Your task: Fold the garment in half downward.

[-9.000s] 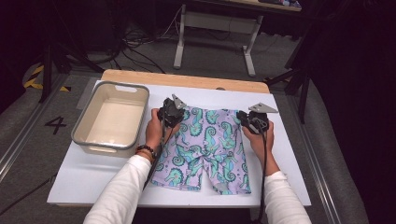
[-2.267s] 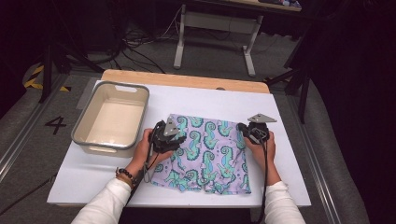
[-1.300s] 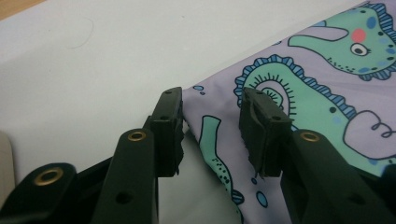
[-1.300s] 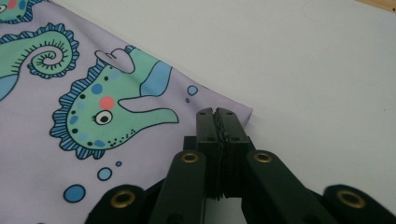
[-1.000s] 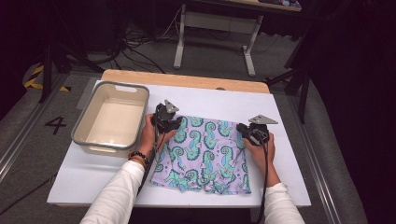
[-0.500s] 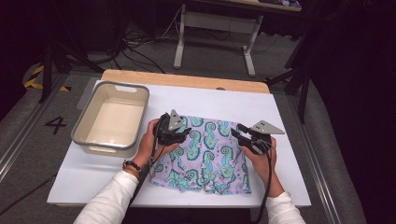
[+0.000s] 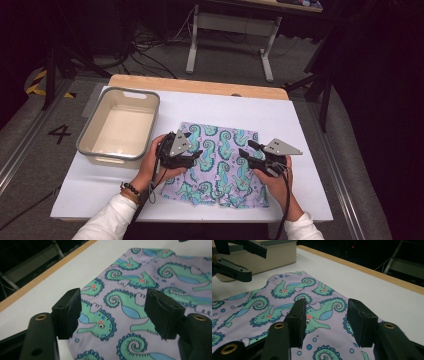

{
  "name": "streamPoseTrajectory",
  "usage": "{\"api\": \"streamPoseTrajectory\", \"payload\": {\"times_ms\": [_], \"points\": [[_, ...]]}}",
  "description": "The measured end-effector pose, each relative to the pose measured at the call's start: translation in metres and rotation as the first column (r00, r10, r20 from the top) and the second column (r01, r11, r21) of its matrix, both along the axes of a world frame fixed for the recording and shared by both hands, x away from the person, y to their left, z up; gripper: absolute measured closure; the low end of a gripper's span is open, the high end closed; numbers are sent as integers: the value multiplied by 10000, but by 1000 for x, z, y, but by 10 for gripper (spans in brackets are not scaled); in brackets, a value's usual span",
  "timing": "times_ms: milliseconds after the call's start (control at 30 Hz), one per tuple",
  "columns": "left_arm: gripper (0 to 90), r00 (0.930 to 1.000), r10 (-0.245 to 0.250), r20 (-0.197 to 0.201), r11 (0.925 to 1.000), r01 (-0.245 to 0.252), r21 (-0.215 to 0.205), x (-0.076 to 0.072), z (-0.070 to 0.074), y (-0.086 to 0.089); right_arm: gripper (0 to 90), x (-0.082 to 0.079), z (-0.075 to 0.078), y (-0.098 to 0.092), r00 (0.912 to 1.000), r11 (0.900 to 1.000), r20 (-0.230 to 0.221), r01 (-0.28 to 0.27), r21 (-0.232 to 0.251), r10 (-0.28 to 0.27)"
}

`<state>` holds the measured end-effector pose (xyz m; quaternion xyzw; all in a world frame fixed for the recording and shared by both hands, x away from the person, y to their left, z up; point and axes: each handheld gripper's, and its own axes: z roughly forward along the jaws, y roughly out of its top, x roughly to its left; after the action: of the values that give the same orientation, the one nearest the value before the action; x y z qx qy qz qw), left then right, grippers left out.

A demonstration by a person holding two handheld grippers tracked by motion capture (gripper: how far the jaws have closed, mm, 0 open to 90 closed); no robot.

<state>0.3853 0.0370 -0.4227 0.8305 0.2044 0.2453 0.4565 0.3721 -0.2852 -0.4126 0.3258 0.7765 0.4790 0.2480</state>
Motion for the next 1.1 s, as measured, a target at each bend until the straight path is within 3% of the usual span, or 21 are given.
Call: {"api": "streamPoseTrajectory", "payload": {"times_ms": [200,433,567,733,1000,1100], "points": [[248,9994,-320,135,9991,324,-284,-13,3,12,427,-10,-3,11,9998,9992,46,-189,-366,190],[208,9970,-712,314,9975,713,-24,-30,-1,23,367,-24,-4,22,9975,9963,255,-642,-570,657],[194,9961,-820,322,9966,823,-98,-39,-2,28,334,-32,-5,29,9953,9932,233,-916,-719,935],[185,9959,-760,498,9969,770,-180,-49,-3,37,307,-42,-7,36,9913,9881,230,-1271,-871,1295],[170,9978,-574,346,9966,593,-566,-61,-11,56,262,-55,-10,41,9832,9795,308,-1760,-984,1798],[167,9987,-411,291,9979,425,-483,-65,-16,62,249,-59,-12,42,9806,9762,342,-1883,-1080,1929]]}}
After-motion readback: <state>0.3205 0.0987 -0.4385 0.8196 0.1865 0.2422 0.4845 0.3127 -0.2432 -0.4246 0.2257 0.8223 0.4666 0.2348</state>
